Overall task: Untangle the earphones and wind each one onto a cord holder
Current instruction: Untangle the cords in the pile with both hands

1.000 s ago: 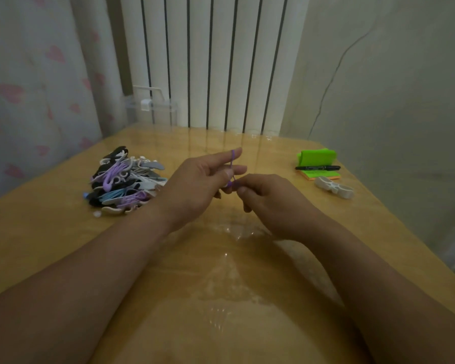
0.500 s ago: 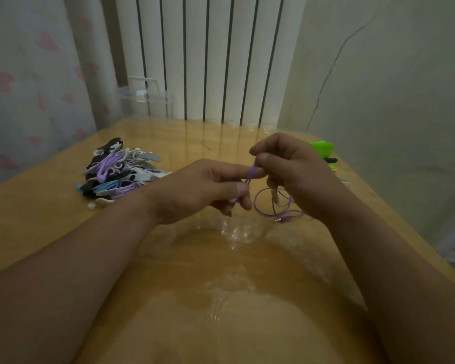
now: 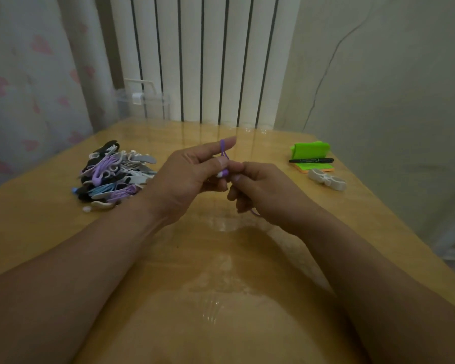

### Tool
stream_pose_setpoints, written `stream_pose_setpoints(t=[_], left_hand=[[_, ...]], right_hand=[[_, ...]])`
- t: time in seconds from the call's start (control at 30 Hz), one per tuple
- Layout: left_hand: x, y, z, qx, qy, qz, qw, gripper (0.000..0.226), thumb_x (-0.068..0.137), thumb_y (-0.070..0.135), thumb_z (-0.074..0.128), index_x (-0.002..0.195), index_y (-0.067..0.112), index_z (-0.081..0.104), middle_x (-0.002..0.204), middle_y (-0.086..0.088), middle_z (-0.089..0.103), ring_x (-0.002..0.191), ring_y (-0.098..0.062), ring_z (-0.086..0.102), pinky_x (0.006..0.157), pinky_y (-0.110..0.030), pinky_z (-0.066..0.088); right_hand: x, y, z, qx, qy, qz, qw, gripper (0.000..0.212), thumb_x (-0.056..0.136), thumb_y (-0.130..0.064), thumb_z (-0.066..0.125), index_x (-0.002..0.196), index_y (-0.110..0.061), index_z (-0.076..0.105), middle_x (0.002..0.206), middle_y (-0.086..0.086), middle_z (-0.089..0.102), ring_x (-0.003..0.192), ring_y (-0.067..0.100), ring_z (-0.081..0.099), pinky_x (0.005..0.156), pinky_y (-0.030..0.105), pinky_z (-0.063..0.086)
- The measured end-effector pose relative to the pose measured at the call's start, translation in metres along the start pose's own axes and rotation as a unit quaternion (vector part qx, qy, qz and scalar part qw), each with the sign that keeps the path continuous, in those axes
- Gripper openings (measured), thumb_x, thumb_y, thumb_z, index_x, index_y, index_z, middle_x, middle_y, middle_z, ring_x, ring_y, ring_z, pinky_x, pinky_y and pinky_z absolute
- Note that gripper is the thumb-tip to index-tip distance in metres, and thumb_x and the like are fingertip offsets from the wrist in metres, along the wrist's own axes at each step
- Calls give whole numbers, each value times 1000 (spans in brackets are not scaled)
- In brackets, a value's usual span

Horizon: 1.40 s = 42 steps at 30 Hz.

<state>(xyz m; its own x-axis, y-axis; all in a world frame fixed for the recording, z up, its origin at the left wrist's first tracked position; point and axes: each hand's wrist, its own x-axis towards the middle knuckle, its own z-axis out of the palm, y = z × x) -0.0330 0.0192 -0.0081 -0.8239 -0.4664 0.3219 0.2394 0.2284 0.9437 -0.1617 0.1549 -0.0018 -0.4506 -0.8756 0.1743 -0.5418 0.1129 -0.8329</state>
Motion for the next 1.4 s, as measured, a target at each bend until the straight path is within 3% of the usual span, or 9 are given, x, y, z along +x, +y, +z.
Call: stream_pose_setpoints(t=[0.2,0.33,0.5,0.63,0.83,1.03,1.1,1.27,1.4], left_hand=[[3,-2,-2,29,57,33,997,45,106,12,56,150,24,53,117,0,78,79,-18,63,81,-28,60],[2,-10,-2,204,78,82,972,44,107,17,58,148,33,56,104,21,77,71,-10,63,78,-21,56],[-1,-8,-11,367,-65,24,928,36,107,21,56,138,39,65,91,28,73,75,8,61,74,-18,47],[-5,3,-10,235,-182,-39,954,28,108,14,53,123,26,73,101,3,78,76,-18,60,75,-26,54],[-4,7,-14,-9,-186,-68,980,33,98,19,59,127,19,74,107,-10,75,79,-15,59,77,-26,54],[-3,7,-9,-34,-121,-23,992,40,104,19,56,142,28,63,90,-2,71,58,-11,47,85,-37,58],[-3,8,-9,-14,-74,-4,997,40,106,19,54,145,29,60,103,2,76,51,-7,45,77,-32,59],[1,-3,-11,180,-11,31,983,43,106,19,59,147,30,58,121,12,75,105,-3,71,71,-26,61],[3,-9,-13,277,-24,49,959,42,104,25,62,143,38,59,123,21,71,107,9,66,70,-23,60]], right_hand=[[-3,-6,5,-55,-25,36,998,27,111,-34,47,109,-21,71,83,-2,72,61,6,62,60,27,49],[-3,-10,3,-170,-36,-1,985,23,110,-34,47,114,-23,68,84,-8,71,69,1,60,62,24,42],[-5,-12,-14,-249,43,-67,965,10,102,-32,64,109,-26,66,94,-11,69,88,3,65,73,24,53],[-4,-8,-38,-73,16,-104,992,9,99,-16,69,108,-17,70,89,-5,77,78,0,70,72,23,56],[1,4,-44,239,18,-36,970,12,102,-9,60,110,-4,67,79,4,61,54,9,35,49,21,27],[-1,5,-13,130,-25,10,991,22,108,-27,53,109,-14,71,73,-2,64,52,9,40,47,21,33],[-3,1,-4,35,-50,20,998,22,110,-28,51,116,-24,72,78,-1,67,54,7,46,51,24,39],[-4,-8,-4,-94,-51,17,994,23,109,-27,52,116,-21,74,75,-2,64,58,6,58,58,29,55],[-2,-7,-19,-71,-17,28,997,17,105,-24,61,106,-17,76,76,0,70,68,11,71,76,35,63]])
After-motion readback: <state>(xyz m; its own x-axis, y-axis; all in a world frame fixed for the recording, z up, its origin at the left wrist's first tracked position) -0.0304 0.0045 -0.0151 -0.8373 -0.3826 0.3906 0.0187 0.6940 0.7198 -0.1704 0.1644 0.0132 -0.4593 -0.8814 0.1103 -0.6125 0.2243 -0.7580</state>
